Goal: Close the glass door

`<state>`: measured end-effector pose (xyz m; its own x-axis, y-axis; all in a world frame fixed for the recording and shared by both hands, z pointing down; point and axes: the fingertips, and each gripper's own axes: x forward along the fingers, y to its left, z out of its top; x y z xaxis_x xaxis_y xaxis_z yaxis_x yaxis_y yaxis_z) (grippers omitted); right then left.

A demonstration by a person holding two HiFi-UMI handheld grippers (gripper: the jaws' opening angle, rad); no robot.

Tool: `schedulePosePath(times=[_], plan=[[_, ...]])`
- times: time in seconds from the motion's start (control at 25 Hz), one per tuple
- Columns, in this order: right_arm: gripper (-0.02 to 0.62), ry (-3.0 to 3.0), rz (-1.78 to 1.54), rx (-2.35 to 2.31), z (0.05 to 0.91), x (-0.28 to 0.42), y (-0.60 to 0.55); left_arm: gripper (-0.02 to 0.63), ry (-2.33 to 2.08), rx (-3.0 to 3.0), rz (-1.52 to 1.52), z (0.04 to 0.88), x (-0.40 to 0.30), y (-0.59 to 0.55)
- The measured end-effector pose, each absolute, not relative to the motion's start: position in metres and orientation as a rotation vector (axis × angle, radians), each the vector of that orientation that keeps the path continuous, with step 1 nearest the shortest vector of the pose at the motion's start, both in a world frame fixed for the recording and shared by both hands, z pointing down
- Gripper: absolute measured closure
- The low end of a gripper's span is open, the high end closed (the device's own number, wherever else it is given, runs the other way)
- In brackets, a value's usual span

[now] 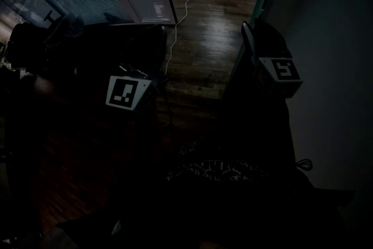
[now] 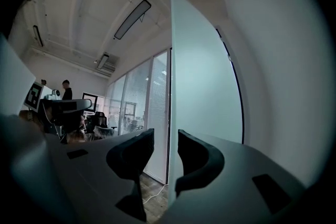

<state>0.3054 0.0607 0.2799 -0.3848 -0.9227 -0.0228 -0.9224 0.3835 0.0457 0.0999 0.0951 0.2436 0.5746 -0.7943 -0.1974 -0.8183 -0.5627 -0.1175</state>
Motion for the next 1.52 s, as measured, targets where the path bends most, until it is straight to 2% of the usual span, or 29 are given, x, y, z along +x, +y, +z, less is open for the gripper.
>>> schedulePosePath(times=[0.56,1.52], plan=[[0.46,-2.656,-0.09,1.701,0.285,0.259,0.029,0.604,1.498,-2.538,0.165,0.253,0.038,0.077],[0.46,-2.629,-0.114,1.713,0.287,0.144,-0.071,0.604,1.497,-2.541,0.146,0.254,-0.078,-0.041]])
